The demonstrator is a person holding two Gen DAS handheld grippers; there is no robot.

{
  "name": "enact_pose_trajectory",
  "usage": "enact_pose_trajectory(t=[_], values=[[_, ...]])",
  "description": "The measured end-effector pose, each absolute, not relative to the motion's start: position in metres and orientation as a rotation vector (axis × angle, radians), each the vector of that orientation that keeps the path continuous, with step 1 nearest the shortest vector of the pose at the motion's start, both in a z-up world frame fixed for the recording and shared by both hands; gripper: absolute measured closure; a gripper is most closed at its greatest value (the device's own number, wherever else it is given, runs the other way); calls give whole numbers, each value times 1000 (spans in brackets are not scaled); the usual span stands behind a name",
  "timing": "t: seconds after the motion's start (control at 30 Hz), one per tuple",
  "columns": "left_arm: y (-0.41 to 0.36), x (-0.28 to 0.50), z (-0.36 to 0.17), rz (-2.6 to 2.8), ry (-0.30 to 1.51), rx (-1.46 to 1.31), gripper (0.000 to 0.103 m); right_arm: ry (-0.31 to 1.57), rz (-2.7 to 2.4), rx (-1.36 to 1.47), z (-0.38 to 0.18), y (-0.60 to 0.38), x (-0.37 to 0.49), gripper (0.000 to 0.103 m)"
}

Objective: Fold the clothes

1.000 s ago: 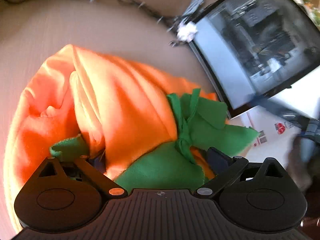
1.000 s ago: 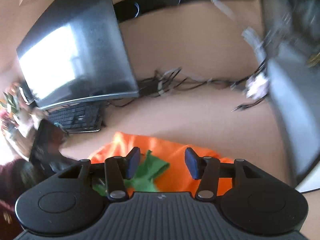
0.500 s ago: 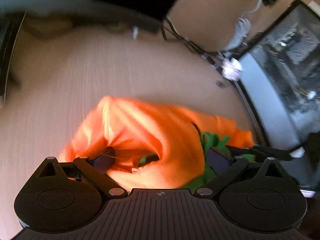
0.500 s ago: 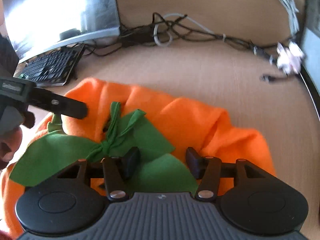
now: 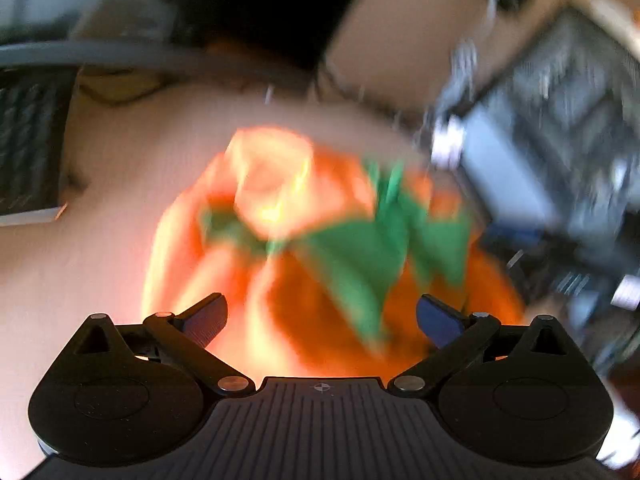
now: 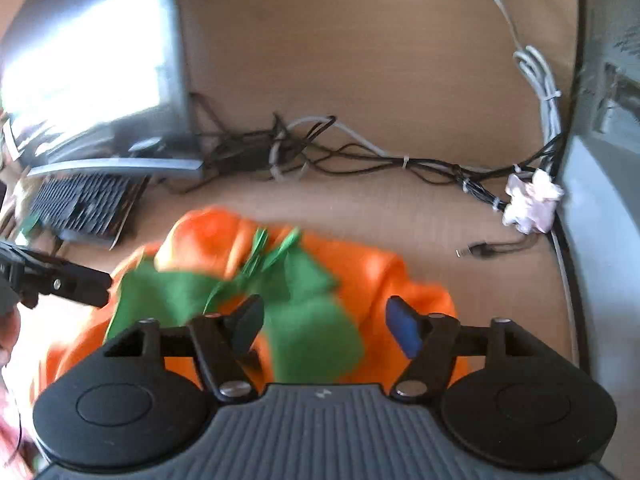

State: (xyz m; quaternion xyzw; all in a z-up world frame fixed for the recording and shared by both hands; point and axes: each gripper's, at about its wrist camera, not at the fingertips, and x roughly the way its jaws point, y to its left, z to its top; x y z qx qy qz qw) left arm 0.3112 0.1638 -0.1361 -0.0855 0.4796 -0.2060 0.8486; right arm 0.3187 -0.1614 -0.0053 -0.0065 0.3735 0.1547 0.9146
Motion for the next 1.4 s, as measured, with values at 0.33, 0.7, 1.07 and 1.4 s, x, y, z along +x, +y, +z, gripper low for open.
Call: enact_pose_trajectory(t=[0.33,0.7,1.07,1.4], values=[[175,271,-134,-384,1036,27,0,911,276,-348,-54,-147,249,24],[147,359,-89,-616,740,-407,0,784,399,191,3,-165,337,51],[102,404,-145,-312,907,-154,0,874,203,57,-41,-166,386,51],[108,385,-146,-359,883,-175,0,1009,233,548,-61,-199,366,47]])
